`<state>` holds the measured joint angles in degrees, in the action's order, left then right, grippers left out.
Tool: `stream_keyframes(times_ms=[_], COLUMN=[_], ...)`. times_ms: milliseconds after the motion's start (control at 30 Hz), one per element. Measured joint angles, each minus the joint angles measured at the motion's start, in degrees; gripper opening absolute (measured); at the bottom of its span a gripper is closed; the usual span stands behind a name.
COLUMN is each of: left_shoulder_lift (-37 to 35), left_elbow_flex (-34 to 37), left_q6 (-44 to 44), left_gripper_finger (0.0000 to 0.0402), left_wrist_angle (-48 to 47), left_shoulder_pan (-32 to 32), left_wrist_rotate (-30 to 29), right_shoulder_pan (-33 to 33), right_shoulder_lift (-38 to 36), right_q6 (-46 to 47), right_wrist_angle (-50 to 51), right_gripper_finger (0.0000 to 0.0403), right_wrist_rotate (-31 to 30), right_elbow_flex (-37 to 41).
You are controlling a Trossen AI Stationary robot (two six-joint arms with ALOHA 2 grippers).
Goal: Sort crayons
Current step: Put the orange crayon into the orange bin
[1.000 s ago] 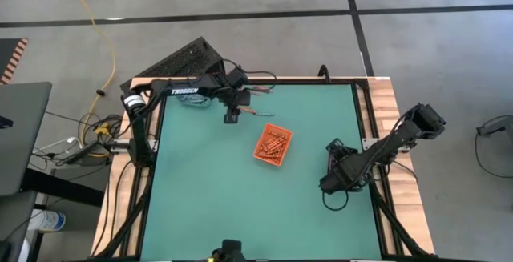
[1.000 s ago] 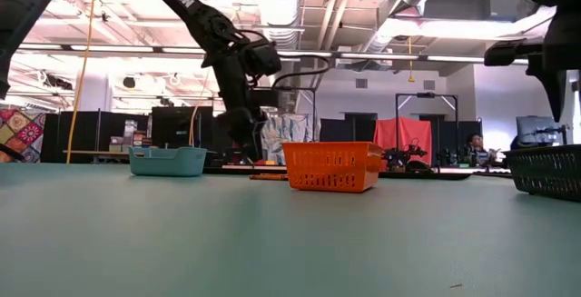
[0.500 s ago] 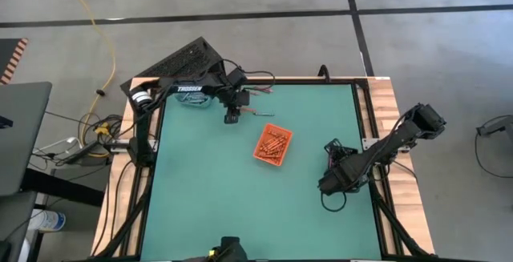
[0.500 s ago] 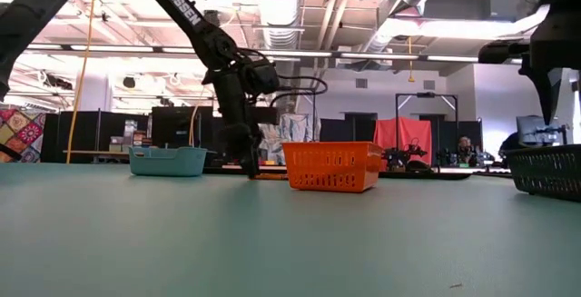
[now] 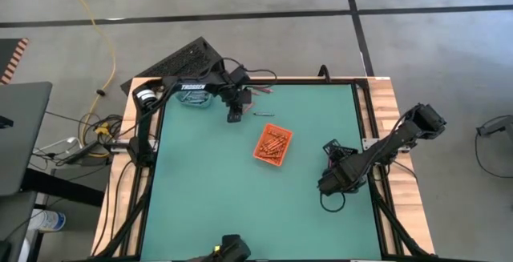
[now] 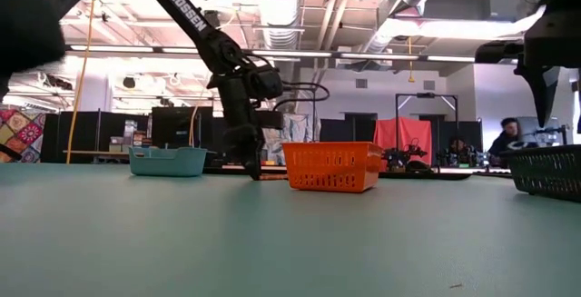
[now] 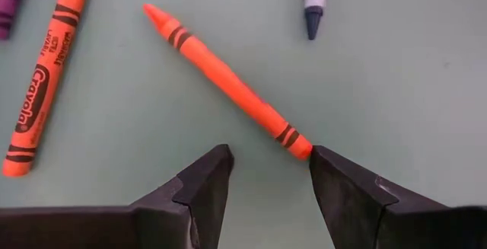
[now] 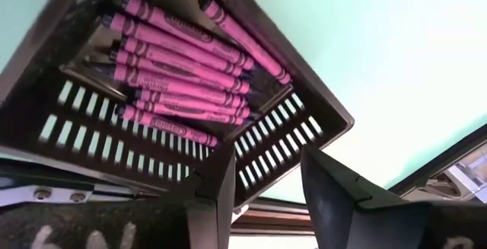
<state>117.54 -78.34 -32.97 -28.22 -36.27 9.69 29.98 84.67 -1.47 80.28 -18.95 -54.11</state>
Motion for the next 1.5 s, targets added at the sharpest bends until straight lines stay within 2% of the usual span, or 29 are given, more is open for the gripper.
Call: stream_keyframes(times_ms=[167,467,567,800,933,1067,1333,1500], left_shoulder_lift=[3.93,5.47,5.74,6.48,7.84,9.45,9.68,9.70], left_elbow_flex=[-4.24,-11.80,-13.73,-14.56,-14.81,-14.95,-14.89,-14.82], left_q6=[1.28,2.55,3.89,8.23,11.21,13.14,15.39,16.58], left_gripper_finger=[0.0173,0.0131,0.0149,0.0223,0.0228,0.0203,0.0107,0.0063], left_wrist_angle=[-4.02,-12.80,-14.98,-12.11,-11.39,-11.00,-11.93,-13.30], left_shoulder_pan=[0.66,1.86,2.12,2.32,2.29,2.32,2.67,2.73], left_wrist_rotate=[-1.83,-4.01,-3.96,-3.38,-4.29,-5.58,-6.21,-5.88], right_shoulder_pan=[0.01,1.76,2.40,3.63,4.71,5.44,5.66,5.66], right_shoulder_lift=[0.02,0.01,0.00,0.00,0.02,0.00,-0.03,-0.03], right_q6=[0.93,2.27,3.03,5.12,5.99,6.18,6.18,6.18], right_wrist_angle=[-1.14,-1.18,-1.24,-1.28,-1.32,-1.37,-1.37,-1.54], right_gripper_finger=[0.0141,0.0141,0.0141,0.0141,0.0141,0.0141,0.0141,0.0141], right_wrist_rotate=[-0.10,0.32,0.03,-0.73,-0.83,-1.12,-1.35,-1.35], right_elbow_flex=[-0.02,-0.02,-0.02,-0.02,-0.02,-0.02,-0.02,-0.02])
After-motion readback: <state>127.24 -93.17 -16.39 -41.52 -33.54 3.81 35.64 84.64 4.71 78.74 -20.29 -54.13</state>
